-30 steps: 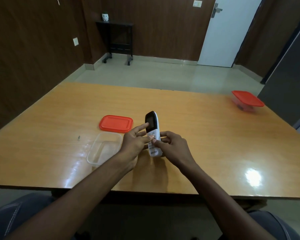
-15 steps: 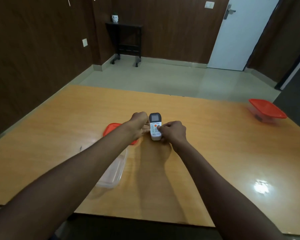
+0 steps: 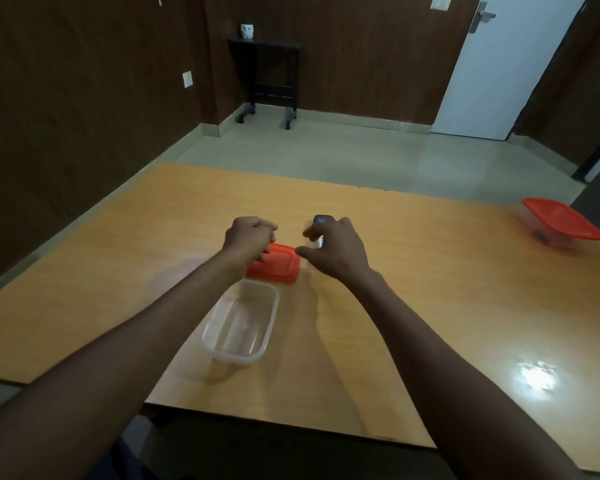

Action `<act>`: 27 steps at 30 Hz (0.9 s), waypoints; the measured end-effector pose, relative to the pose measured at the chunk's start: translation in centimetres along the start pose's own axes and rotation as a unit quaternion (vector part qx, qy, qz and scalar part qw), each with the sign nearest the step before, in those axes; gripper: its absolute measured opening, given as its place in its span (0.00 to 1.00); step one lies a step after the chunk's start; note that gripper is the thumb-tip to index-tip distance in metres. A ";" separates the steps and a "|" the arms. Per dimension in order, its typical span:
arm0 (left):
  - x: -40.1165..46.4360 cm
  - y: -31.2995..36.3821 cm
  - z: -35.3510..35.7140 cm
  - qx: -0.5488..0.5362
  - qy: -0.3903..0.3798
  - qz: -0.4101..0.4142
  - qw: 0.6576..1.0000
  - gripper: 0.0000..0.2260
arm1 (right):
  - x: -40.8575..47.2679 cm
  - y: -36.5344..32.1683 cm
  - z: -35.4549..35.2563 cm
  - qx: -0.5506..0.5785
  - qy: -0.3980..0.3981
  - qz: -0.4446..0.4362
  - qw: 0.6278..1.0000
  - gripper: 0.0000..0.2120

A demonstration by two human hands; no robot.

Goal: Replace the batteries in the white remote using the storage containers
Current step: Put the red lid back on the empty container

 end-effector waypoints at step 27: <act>-8.3 -0.7 -7.3 -0.239 0.008 -0.074 0.968 0.15 | -8.4 -4.1 -2.2 0.363 -0.090 0.056 0.926 0.20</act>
Point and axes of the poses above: each hand's wrist, its own x-axis towards the middle knuckle, its own z-axis out of the palm, y = z × x, the point moved 4 cm from there along x, towards the middle knuckle, and after that the axes turned 13 degrees about z, right-handed, at the moved point
